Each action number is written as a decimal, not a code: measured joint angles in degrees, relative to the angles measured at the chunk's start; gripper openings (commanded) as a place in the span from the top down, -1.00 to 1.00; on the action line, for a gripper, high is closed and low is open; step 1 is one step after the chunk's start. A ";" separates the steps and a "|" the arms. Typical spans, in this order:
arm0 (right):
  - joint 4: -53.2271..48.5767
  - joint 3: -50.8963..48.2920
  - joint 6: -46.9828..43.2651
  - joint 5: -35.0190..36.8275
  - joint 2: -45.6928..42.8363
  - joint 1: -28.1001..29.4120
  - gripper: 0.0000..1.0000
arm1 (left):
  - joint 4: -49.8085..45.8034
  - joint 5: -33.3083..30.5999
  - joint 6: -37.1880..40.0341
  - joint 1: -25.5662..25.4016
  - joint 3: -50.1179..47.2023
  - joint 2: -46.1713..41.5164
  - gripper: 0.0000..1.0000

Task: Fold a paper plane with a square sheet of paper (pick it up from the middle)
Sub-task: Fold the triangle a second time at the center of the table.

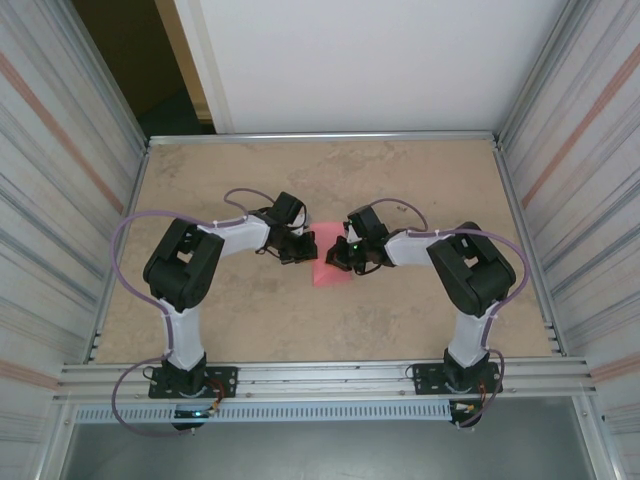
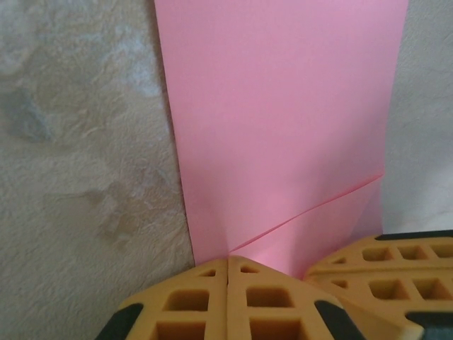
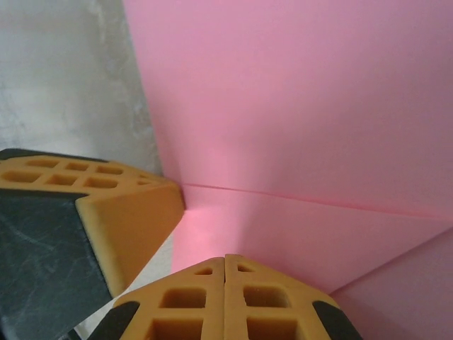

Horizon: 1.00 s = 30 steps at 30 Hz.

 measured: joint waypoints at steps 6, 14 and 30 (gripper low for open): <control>0.94 -0.46 0.52 0.04 0.76 -0.04 1.00 | -0.42 0.00 0.04 0.00 0.33 0.09 0.88; 3.82 -2.01 1.60 -0.17 0.87 -0.13 1.00 | -2.29 -0.28 0.04 0.04 1.68 0.04 0.81; 4.61 -2.36 1.90 -0.04 0.98 -0.15 1.00 | 5.92 4.00 -6.56 -4.17 -11.10 -12.22 0.92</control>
